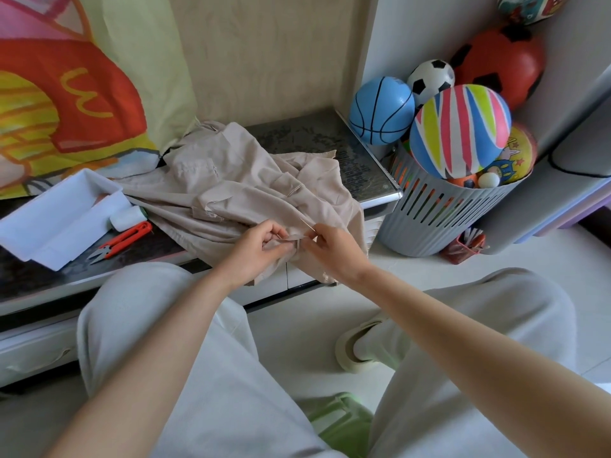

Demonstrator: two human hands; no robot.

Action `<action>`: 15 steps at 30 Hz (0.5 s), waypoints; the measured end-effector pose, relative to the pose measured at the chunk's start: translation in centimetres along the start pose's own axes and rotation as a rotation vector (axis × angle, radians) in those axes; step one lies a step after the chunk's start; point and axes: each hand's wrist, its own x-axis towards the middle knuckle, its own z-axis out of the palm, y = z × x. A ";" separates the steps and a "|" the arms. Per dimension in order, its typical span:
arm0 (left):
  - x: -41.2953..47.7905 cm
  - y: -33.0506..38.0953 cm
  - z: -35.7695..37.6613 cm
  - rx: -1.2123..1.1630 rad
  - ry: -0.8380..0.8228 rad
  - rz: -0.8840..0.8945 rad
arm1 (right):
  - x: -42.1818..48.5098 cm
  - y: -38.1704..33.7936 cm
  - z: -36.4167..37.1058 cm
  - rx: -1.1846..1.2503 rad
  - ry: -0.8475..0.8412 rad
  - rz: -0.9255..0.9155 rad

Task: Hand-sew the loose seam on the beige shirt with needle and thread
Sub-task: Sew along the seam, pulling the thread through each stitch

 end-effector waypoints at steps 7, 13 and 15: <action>0.3 -0.7 -1.3 0.075 0.156 -0.046 | -0.1 1.1 -1.0 -0.016 0.012 0.040; 0.4 0.0 -1.0 -0.084 0.267 -0.047 | -0.5 1.2 -0.9 0.001 -0.006 0.060; 0.6 0.2 -0.7 -0.106 0.283 -0.067 | -0.7 1.1 -0.8 0.020 -0.019 0.070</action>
